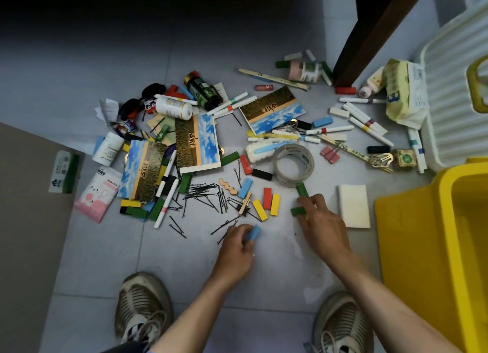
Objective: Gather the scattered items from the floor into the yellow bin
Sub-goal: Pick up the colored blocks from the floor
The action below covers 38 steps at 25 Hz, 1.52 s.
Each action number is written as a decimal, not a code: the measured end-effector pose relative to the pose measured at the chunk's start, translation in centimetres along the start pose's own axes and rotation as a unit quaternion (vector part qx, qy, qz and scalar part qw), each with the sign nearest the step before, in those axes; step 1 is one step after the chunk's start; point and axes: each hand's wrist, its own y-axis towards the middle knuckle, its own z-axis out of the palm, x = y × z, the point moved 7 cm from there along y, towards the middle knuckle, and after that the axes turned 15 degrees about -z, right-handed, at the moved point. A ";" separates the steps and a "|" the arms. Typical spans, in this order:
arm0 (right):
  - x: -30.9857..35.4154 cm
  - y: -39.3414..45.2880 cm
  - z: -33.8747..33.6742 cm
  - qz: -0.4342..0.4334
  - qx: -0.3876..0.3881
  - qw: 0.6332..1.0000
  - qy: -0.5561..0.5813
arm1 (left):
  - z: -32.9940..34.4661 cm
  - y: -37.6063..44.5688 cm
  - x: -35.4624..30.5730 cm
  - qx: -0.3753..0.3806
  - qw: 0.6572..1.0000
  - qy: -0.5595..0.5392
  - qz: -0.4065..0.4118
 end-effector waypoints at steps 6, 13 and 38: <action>-0.3 0.1 0.6 0.031 0.007 0.999 0.024 | 2.7 -1.3 -0.9 0.192 0.830 -0.469 -0.233; 1.0 -0.2 3.1 0.234 -0.025 0.647 0.725 | 1.4 -0.3 -2.5 0.167 0.771 -0.578 -0.208; 3.4 4.7 1.7 0.082 -0.019 0.995 0.050 | -2.3 1.3 -4.9 -0.206 0.962 0.179 -0.028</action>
